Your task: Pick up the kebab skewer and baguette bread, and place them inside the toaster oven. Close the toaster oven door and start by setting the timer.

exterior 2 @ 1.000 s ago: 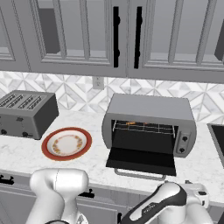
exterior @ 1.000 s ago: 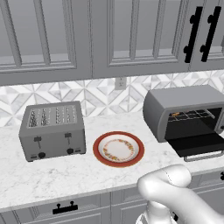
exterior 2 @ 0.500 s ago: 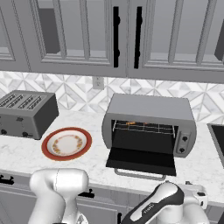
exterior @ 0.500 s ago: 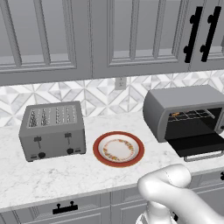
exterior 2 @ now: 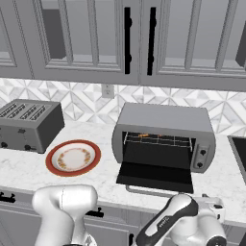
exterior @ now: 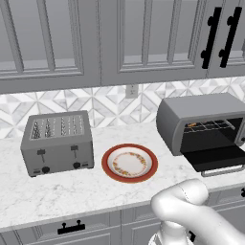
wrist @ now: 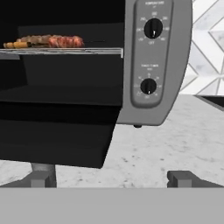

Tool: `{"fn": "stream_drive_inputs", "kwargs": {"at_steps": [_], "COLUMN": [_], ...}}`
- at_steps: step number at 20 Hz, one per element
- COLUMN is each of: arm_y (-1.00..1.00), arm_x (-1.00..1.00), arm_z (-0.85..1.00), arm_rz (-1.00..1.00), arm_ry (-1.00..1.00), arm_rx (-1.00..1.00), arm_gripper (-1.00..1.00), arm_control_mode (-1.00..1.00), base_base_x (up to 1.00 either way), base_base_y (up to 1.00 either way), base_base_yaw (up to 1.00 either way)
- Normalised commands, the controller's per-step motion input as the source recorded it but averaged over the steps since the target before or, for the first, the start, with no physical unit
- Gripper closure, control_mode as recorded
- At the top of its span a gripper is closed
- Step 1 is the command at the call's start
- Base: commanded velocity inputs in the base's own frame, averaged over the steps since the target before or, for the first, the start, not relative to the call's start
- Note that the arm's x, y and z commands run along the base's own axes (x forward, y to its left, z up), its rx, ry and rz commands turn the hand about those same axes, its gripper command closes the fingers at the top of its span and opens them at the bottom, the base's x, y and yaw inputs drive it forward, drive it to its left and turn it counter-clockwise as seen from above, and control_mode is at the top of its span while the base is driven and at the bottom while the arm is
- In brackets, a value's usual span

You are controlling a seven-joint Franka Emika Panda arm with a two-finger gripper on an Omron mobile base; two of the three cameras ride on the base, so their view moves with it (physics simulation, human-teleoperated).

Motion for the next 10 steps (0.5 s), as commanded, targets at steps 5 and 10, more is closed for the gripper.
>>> {"fn": "stream_drive_inputs", "kwargs": {"at_steps": [5, 10], "arm_y": [-0.23, -0.18], "arm_x": [0.22, 0.22], "arm_z": [-0.09, -0.01], "arm_rz": [0.00, -0.02], "arm_ry": [0.00, 0.00], "arm_rx": [0.00, 0.00], "arm_gripper": [-1.00, -1.00], "arm_control_mode": [-1.00, -1.00], "base_base_x": [0.00, 0.00], "base_base_y": [0.00, 0.00], "base_base_yaw": [0.00, 0.00]}}
